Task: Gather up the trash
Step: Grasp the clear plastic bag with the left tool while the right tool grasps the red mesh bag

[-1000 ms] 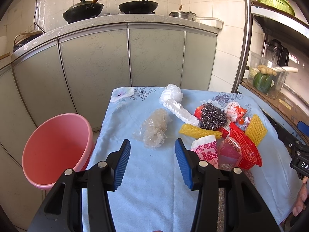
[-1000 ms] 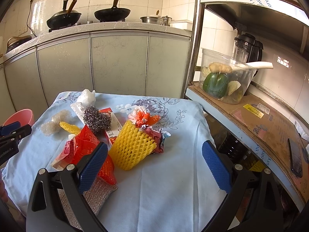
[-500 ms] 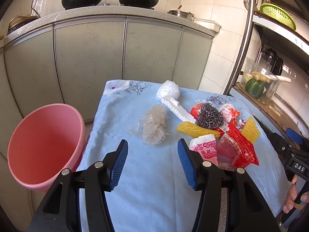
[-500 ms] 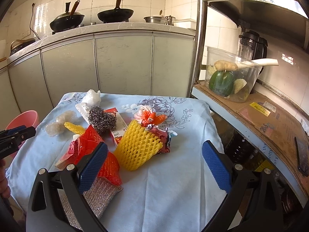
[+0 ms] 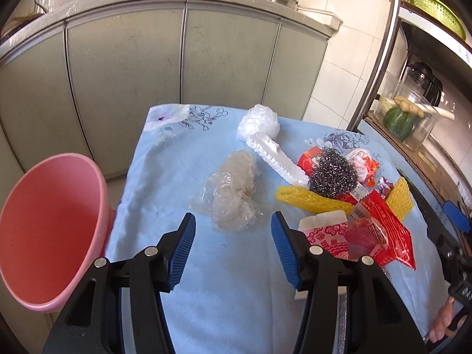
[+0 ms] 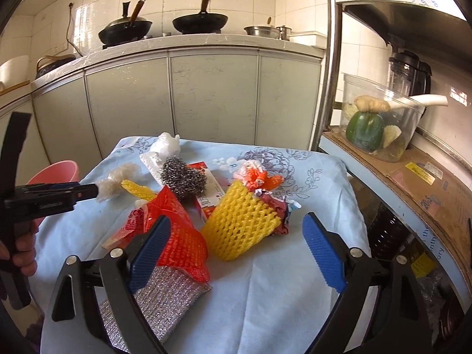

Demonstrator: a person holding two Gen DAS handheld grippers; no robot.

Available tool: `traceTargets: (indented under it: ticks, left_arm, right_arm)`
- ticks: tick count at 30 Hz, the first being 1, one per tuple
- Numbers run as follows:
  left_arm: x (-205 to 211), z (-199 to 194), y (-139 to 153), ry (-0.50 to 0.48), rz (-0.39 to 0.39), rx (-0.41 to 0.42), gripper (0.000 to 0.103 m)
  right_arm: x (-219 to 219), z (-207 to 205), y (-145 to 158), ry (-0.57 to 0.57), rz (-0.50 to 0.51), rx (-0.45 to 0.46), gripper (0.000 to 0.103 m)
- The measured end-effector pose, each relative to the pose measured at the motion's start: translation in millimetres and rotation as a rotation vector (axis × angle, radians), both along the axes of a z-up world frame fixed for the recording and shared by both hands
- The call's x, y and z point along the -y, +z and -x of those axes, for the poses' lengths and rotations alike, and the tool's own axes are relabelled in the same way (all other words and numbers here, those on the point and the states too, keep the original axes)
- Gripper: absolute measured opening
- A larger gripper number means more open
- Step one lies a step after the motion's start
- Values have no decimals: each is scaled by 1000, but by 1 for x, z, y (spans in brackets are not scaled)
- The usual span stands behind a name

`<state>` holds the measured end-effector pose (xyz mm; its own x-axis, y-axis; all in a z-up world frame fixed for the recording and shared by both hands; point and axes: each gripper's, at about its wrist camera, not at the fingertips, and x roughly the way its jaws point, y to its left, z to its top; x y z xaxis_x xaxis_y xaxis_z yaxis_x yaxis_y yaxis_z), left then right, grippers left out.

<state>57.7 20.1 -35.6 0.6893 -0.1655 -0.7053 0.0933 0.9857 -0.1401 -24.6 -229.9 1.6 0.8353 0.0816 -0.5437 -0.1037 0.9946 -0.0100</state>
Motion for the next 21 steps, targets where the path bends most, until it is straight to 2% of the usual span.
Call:
traceTargets:
  ticks: [4, 7, 13, 16, 21]
  left_arm:
    - [1, -12, -3, 4, -16, -9, 52]
    - [2, -17, -7, -4, -24, -17, 47]
    - [-3, -23, -15, -15, 14, -50, 18]
    - [-6, -21, -14, -15, 33, -43, 12]
    - [-13, -10, -8, -11, 53, -20, 11]
  right_arm:
    - [-8, 0, 0, 45, -8, -6, 85]
    - [-14, -1, -3, 80, -19, -22, 84]
    - [-23, -6, -8, 121, -40, -58, 84]
    - [-24, -10, -10, 127, -60, -79, 83]
    - [-27, -19, -16, 125, -74, -121, 73]
